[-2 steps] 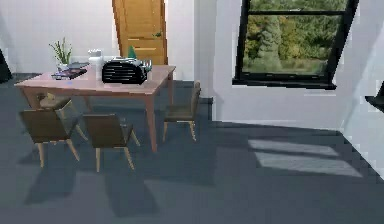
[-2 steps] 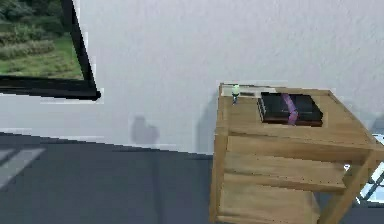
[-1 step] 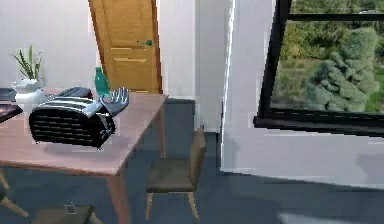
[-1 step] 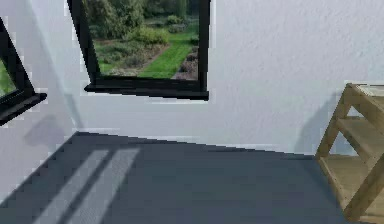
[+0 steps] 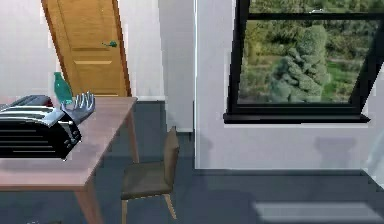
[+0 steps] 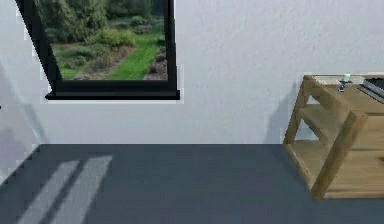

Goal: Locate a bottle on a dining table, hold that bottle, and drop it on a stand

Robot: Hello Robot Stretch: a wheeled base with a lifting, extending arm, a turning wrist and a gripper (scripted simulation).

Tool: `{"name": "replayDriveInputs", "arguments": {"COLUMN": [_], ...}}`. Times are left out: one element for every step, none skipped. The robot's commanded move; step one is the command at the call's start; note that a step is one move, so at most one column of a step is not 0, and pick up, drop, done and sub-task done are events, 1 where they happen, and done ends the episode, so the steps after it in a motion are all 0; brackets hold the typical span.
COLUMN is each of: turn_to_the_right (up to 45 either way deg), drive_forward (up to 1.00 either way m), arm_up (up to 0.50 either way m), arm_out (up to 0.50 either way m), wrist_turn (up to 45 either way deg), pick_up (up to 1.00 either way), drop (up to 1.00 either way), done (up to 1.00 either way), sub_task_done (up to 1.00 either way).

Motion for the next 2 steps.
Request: {"name": "replayDriveInputs", "arguments": {"turn_to_the_right": [0.0,-45.0], "drive_forward": [0.10,0.00], "arm_up": [0.00,0.00], "arm_out": [0.00,0.00], "wrist_turn": [0.0,0.0], "pick_up": [0.00,0.00], "drop": [0.00,0.00], "done": [0.00,0.00], "sub_task_done": [0.00,0.00]}}
